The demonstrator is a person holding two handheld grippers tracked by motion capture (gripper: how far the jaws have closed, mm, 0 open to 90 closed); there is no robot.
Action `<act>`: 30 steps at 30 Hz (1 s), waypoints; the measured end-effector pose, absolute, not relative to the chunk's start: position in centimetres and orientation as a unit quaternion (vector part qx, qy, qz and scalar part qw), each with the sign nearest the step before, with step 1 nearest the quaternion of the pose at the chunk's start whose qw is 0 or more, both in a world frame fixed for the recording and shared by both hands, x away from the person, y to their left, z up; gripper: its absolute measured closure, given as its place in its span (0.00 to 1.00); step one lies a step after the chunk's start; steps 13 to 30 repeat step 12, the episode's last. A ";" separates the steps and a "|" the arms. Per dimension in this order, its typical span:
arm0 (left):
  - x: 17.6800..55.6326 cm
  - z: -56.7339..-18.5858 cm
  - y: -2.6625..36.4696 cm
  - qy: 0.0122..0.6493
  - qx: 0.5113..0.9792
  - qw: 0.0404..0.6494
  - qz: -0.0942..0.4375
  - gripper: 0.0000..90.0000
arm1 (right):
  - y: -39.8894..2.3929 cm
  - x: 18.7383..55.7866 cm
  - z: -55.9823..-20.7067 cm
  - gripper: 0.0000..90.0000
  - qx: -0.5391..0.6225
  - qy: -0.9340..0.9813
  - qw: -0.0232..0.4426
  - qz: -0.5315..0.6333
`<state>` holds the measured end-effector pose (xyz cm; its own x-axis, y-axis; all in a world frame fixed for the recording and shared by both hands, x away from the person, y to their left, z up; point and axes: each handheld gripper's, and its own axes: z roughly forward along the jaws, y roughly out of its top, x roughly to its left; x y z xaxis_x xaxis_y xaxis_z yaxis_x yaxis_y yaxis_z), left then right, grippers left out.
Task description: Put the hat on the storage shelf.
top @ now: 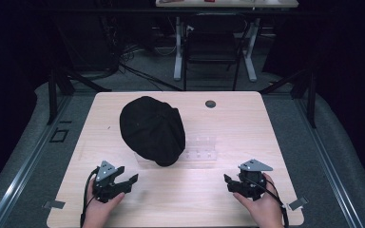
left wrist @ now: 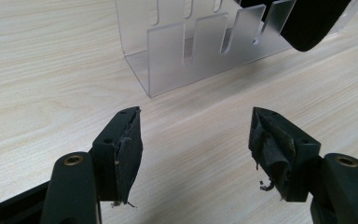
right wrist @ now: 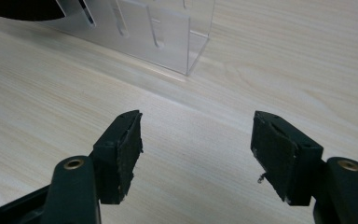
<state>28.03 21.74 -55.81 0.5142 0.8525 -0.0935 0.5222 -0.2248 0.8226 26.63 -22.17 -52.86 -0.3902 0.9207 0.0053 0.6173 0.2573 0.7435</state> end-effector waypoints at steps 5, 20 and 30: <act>28.0 -55.9 21.7 0.453 0.759 0.426 0.192 0.38 | -22.3 26.4 -53.9 0.36 0.504 0.761 0.230 0.338; 27.9 -55.8 21.2 0.444 0.765 0.429 0.185 0.39 | -22.6 26.0 -55.3 0.35 0.495 0.758 0.240 0.351; 27.9 -55.8 21.2 0.444 0.765 0.429 0.185 0.39 | -22.6 26.0 -55.3 0.35 0.495 0.758 0.240 0.351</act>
